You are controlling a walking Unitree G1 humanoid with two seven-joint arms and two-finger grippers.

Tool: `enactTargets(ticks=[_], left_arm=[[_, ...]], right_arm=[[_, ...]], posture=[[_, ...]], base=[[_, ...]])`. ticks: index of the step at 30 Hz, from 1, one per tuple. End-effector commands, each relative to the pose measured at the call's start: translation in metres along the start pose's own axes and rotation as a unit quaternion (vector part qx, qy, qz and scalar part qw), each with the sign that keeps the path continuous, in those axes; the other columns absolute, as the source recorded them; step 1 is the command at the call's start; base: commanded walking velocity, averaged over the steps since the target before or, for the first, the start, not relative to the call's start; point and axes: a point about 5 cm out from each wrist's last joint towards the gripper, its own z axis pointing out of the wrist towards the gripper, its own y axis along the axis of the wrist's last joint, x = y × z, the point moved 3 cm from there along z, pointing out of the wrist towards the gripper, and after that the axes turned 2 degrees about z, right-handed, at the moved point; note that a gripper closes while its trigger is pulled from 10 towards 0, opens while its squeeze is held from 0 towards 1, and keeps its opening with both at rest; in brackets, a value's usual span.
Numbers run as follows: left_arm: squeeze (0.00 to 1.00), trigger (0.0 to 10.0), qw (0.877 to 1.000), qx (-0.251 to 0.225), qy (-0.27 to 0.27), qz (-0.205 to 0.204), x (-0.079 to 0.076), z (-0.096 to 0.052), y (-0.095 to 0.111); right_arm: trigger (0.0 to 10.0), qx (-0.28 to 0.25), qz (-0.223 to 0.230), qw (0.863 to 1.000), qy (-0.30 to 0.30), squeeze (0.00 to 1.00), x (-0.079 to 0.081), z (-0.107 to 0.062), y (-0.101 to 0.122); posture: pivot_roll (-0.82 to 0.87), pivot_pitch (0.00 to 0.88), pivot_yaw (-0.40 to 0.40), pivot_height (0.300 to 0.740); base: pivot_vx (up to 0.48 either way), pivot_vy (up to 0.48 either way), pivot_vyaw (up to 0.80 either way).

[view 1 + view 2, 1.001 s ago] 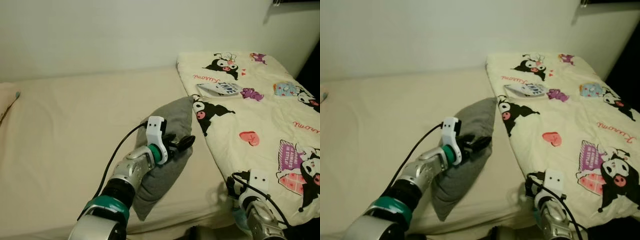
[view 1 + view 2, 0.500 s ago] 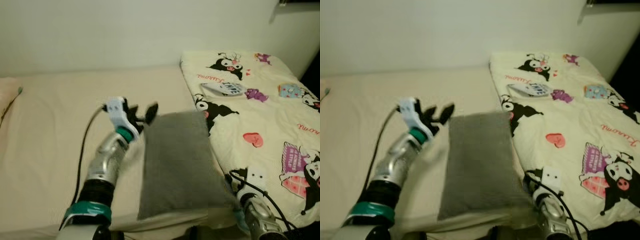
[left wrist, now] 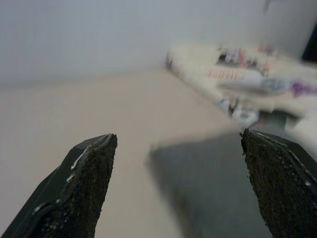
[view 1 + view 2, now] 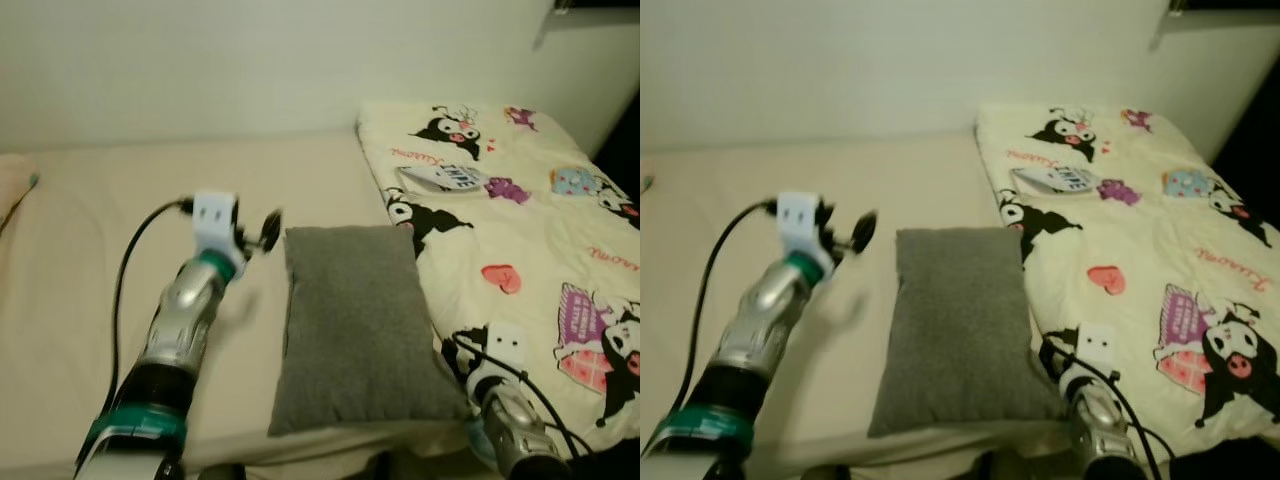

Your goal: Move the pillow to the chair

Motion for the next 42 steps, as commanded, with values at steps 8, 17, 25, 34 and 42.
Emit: enactTargets(ticks=[8, 17, 25, 34, 42], left_arm=[[1.0, 10.0, 0.999, -0.014, 0.03, -0.015, 0.019, -0.033, -0.021], [1.0, 10.0, 0.999, -0.022, 0.033, -0.004, 0.017, -0.049, -0.027], [1.0, 10.0, 0.999, -0.017, 0.044, -0.01, 0.014, -0.055, -0.033], [1.0, 10.0, 0.999, -0.016, 0.045, -0.016, 0.013, -0.055, -0.033], [1.0, 10.0, 0.999, 0.003, 0.041, -0.013, 0.012, -0.057, -0.042]], right_arm=[[10.0, -0.135, 0.158, 0.978, 0.0, 1.0, -0.004, 0.003, 0.05], [10.0, -0.09, 0.27, 0.954, 0.091, 1.0, 0.026, 0.011, 0.049], [10.0, 0.004, 0.299, 0.94, 0.165, 1.0, 0.06, 0.0, 0.0], [10.0, 0.083, 0.332, 0.899, 0.274, 1.0, 0.099, -0.018, -0.028], [10.0, 0.177, 0.136, 0.908, 0.354, 1.0, 0.122, -0.043, -0.071]], posture=[[-0.01, 0.048, 0.053, 0.617], [-0.01, 0.029, 0.047, 0.617], [0.01, 0.031, 0.06, 0.617], [0.01, 0.034, 0.059, 0.617], [0.0, 0.036, 0.06, 0.617]], base=[[0.0, 0.0, 0.0], [0.0, 0.0, 0.0], [0.0, 0.0, 0.0], [0.0, 0.0, 0.0], [0.0, 0.0, 0.0]])
